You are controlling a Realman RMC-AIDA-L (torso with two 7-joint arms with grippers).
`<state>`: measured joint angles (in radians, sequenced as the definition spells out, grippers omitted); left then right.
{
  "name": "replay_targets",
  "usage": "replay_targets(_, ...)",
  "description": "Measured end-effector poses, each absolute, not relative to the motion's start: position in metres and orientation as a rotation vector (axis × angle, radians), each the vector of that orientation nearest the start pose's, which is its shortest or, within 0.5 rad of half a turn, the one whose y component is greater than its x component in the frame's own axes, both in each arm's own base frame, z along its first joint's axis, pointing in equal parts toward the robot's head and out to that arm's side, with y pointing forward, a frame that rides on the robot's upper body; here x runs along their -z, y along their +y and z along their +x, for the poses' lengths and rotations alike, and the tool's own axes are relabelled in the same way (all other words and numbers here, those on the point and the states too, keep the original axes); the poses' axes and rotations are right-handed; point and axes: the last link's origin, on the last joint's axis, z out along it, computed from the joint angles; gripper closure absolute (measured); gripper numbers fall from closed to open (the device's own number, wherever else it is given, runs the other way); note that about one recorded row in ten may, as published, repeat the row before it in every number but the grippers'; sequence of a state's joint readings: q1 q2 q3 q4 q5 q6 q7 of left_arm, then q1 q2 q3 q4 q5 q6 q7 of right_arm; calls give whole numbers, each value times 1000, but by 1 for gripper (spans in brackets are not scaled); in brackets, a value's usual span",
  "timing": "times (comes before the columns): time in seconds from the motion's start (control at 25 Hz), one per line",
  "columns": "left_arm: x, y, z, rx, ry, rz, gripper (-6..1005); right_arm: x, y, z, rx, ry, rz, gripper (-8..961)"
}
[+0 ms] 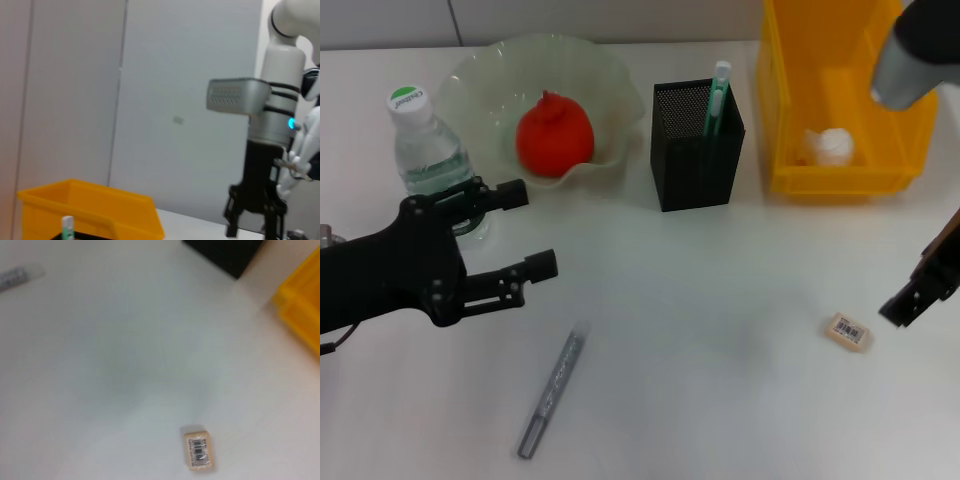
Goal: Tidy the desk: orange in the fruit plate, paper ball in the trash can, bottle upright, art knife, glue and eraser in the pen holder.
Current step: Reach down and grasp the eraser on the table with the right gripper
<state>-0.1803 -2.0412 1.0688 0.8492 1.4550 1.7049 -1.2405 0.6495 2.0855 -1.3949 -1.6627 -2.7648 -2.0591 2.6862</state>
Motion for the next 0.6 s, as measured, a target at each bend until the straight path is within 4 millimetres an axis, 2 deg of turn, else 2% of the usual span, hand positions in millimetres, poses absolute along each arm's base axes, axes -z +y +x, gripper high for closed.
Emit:
replay_targets(0.24, -28, 258, -269, 1036, -377, -2613, 170, -21, 311, 161, 964, 945, -2546, 110)
replay_targets(0.6, -23, 260, -271, 1037, -413, -2598, 171, -1, 321, 184, 901, 964, -2524, 111)
